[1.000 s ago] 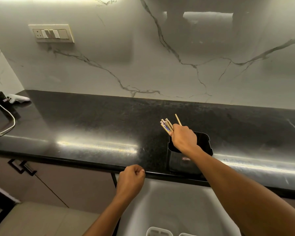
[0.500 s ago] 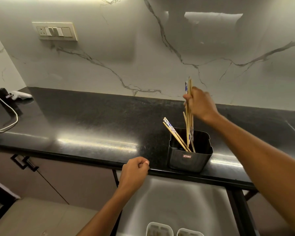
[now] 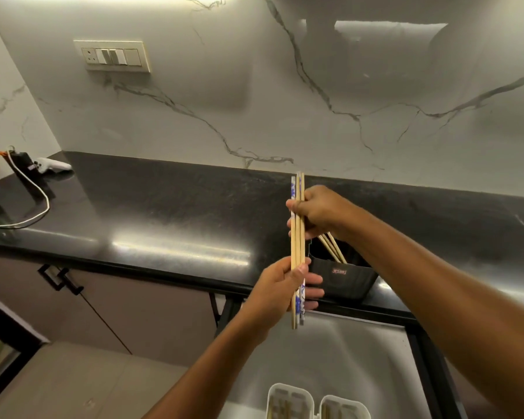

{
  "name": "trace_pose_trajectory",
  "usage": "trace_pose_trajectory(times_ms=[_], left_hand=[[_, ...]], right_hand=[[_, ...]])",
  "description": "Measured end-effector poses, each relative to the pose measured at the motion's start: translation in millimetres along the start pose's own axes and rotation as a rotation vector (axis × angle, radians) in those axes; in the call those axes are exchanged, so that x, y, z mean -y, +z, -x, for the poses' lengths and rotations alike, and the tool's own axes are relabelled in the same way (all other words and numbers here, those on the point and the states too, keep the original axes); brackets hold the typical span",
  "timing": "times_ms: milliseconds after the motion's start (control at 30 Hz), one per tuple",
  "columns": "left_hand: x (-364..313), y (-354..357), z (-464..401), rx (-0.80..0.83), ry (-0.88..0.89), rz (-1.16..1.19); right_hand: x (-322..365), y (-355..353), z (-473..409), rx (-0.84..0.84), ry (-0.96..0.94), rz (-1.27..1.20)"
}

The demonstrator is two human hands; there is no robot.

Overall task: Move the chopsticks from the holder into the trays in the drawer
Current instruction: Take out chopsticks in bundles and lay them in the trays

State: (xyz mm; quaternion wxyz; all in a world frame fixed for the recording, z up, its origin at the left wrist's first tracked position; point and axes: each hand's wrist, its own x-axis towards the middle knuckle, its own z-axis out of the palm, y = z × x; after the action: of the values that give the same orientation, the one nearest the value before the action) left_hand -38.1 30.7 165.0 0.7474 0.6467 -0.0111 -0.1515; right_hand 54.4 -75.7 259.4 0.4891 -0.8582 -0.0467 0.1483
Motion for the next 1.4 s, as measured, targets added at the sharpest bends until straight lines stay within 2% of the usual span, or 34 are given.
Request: trace_pose_trajectory(times_ms=[300,467,867,1033,1200,1400], left_hand=[[32,-20,14,0.028,-0.144,0.202],[40,-24,16,0.077,-0.194,0.319],[48,-22,21,0.173,-0.251,0.622],[50,-25,23,0.152,-0.197,0.526],[52,-28,23,0.11,-0.131,0.316],[52,-31,25,0.129,-0.07,0.198]], right_hand=[[-34,37,-1,0.043,0.224,-0.325],[-40,45,-1,0.082,0.263,-0.483],[-46,48,2,0.102,0.28,-0.627],[-47,45,2,0.141,0.258,-0.571],[-37,31,-4,0.076,0.177,-0.531],[-19,7,-6,0.09,0.111,-0.272]])
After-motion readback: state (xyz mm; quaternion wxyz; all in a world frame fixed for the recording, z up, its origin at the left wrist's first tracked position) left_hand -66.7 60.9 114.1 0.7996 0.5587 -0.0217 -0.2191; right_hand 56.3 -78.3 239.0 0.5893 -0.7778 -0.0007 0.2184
